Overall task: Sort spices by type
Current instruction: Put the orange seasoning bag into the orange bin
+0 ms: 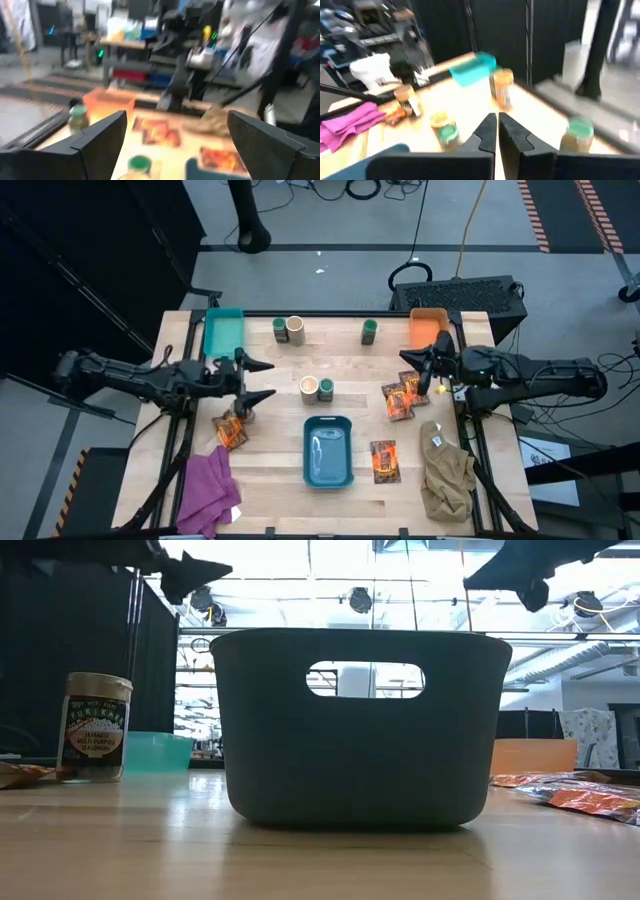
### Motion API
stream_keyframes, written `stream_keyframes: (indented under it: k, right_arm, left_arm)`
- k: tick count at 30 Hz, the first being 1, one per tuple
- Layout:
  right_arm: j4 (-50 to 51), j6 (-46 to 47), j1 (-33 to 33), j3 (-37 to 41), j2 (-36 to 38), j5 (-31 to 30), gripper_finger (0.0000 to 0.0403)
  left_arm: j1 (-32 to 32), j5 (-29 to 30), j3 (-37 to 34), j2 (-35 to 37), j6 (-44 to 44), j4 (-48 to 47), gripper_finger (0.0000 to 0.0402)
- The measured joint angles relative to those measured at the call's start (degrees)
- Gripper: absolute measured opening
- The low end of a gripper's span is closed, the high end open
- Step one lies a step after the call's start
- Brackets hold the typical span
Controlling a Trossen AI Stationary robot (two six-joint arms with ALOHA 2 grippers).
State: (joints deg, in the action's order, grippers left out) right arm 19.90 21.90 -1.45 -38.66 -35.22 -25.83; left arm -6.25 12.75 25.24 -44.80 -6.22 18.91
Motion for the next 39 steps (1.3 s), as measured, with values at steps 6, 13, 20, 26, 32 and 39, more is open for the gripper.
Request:
stream_keyframes:
  k: [6, 13, 20, 26, 32, 39]
  right_arm:
    - [8.79, 5.95, 0.26, -1.30, -2.06, 0.93, 0.0000]
    - [10.31, 5.58, 0.22, -1.30, -2.12, 7.39, 0.0000]
    - [10.23, 5.93, 0.22, -1.30, -2.12, 8.18, 0.0000]
    - [8.51, 2.75, 0.43, -1.30, -2.29, 7.51, 0.0000]
    - [6.93, 4.50, 0.72, -1.30, -5.13, 3.94, 0.0000]
    - [3.13, 5.74, 0.78, -1.30, -12.46, 1.74, 0.0000]
  left_arm:
    - [0.23, -0.55, 1.99, -1.73, -11.53, -8.58, 0.0349]
    - [0.23, -0.62, 1.99, -1.74, -12.51, -7.67, 0.0349]
    - [0.23, -0.50, 2.01, -1.75, -10.17, -6.86, 0.0349]
    - [0.23, -0.08, 2.01, -1.98, -9.84, -5.71, 0.0349]
    - [0.23, -0.15, 2.03, -1.96, -9.49, -4.15, 0.0349]
    - [0.29, 4.30, 2.03, -2.00, -3.17, -3.92, 0.0349]
